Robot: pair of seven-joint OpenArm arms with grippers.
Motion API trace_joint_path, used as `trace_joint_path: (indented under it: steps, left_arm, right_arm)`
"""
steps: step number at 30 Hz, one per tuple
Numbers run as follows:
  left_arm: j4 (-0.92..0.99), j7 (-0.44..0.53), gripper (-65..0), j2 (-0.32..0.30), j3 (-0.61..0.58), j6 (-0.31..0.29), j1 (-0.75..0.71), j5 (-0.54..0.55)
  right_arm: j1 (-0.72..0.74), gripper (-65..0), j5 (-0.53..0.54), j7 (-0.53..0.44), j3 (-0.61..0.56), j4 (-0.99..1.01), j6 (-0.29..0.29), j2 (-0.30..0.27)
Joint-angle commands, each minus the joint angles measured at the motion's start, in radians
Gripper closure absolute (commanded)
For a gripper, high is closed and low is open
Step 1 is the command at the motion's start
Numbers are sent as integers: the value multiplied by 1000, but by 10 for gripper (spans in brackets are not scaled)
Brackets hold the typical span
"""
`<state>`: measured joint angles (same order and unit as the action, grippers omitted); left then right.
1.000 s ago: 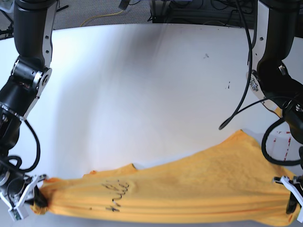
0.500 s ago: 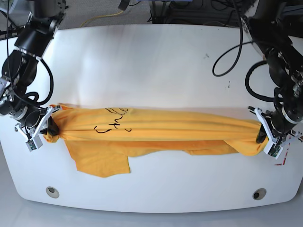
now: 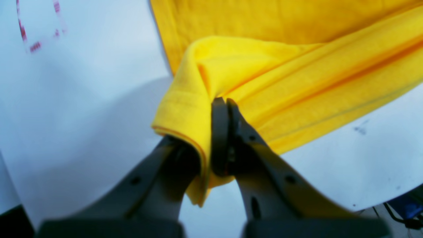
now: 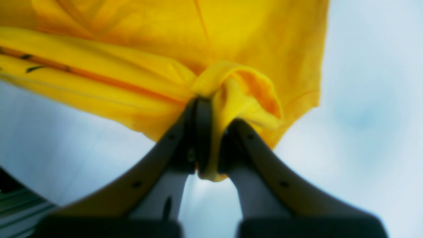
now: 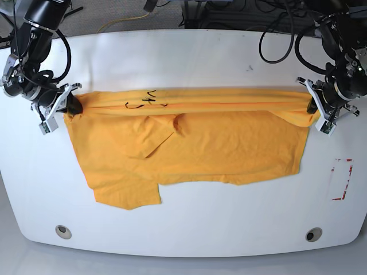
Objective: Fold the T-shirt properly
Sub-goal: 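Lift the hem with both grippers and fold it over toward the collar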
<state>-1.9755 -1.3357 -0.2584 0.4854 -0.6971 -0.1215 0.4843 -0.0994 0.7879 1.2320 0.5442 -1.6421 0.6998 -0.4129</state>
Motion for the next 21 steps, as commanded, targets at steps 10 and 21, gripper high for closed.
trace_joint_path:
  steps: [10, 21]
  left_arm:
    - [44, 100, -6, -34, 11, -1, -109, -6]
    - [137, 97, -378, -104, 11, -1, -140, -5]
  right_arm:
    - [-135, -55, 98, 7, 10, -17, -2, -27]
    - [-198, -426, 101, 68, 67, -17, -2, -30]
